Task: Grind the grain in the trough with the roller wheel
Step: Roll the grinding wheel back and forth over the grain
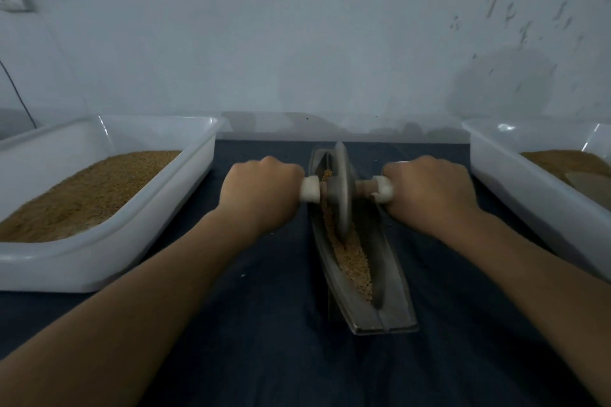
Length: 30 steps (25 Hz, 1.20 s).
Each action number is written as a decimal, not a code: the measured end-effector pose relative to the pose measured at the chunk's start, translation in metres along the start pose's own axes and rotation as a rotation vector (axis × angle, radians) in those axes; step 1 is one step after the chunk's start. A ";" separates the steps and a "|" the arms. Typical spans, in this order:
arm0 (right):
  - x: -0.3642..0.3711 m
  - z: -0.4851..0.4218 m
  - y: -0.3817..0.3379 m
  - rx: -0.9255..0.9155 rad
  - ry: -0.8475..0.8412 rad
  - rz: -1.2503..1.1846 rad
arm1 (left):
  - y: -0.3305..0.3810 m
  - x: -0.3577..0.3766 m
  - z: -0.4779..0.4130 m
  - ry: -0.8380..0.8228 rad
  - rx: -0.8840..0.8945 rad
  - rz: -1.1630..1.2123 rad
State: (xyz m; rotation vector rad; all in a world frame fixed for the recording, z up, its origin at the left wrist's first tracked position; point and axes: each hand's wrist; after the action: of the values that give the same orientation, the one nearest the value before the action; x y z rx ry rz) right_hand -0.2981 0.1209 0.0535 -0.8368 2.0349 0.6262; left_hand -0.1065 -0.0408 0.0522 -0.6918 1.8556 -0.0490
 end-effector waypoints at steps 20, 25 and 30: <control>0.000 -0.028 -0.010 0.044 -0.129 -0.041 | -0.003 -0.003 -0.025 -0.073 -0.039 0.050; -0.012 0.039 0.018 -0.033 -0.093 -0.056 | 0.015 -0.023 0.033 0.078 0.141 -0.041; -0.010 0.035 0.016 0.007 -0.069 -0.011 | 0.015 -0.021 0.020 0.004 0.110 -0.054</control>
State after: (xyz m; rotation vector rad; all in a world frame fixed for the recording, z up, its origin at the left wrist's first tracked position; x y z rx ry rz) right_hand -0.2879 0.1579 0.0456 -0.8114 1.9683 0.6332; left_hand -0.0903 -0.0129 0.0565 -0.6659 1.8231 -0.1862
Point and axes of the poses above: each hand's wrist, its own z-axis away from the middle knuckle, its own x-axis out of the palm, y = z × x, and after that the axes turned 12 degrees about x, right-handed
